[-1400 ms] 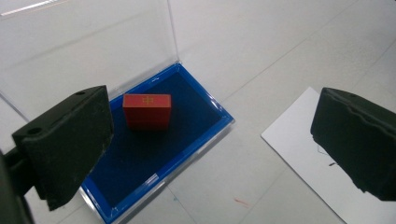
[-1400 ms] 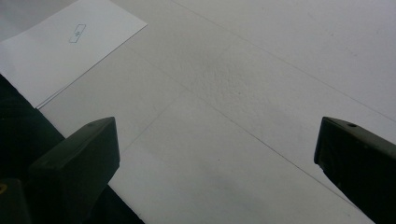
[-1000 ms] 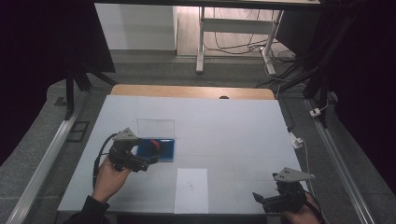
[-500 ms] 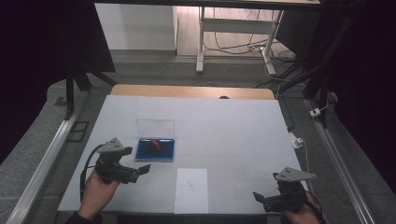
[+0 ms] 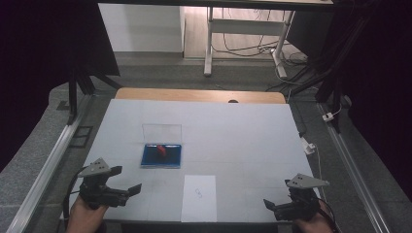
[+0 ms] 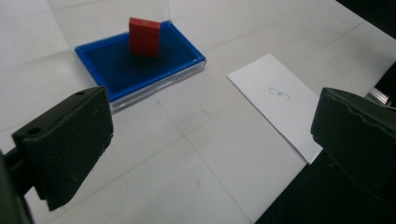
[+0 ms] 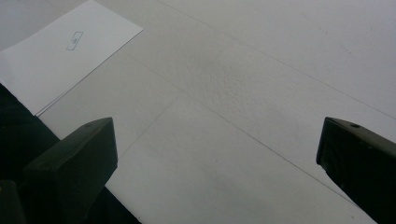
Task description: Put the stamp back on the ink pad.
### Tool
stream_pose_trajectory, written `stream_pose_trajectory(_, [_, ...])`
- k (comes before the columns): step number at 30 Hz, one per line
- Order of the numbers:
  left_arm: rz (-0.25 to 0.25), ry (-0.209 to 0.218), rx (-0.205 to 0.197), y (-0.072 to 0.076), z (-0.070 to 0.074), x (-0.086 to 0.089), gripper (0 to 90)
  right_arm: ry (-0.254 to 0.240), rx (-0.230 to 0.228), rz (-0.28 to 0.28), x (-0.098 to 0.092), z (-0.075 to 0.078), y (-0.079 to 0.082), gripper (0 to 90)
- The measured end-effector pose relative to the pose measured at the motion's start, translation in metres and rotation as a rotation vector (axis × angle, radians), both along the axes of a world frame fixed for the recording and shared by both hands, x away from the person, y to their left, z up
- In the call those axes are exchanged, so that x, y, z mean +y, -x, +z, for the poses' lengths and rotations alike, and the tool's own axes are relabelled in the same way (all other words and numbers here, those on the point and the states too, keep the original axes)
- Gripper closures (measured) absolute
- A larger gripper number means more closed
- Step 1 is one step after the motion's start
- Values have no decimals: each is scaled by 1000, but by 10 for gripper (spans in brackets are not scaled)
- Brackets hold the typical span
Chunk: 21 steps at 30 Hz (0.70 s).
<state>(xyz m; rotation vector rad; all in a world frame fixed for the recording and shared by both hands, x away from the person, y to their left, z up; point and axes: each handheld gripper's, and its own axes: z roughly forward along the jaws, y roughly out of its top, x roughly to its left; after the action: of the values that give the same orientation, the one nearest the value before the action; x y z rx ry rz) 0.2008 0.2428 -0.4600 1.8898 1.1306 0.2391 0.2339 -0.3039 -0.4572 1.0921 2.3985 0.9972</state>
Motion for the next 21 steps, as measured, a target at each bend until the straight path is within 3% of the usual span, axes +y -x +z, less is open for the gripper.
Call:
stream_pose_trajectory(9, [47,-14,25,18,-12,16,0,1,1,-2,0,0,0,0])
stream_pose_trajectory(13, [73,-58,36,23,-15,20,0,7,1,-1,1,0,0,0])
stream_pose_trajectory(16, [81,-114,63,26,-20,19,0,8,0,1,1,0,0,0])
stream_pose_trajectory(19, [82,-132,66,26,-20,18,0,10,2,3,2,0,0,0])
stream_pose_trajectory(21, [84,-149,89,26,-21,17,0,11,2,2,2,-1,0,0])
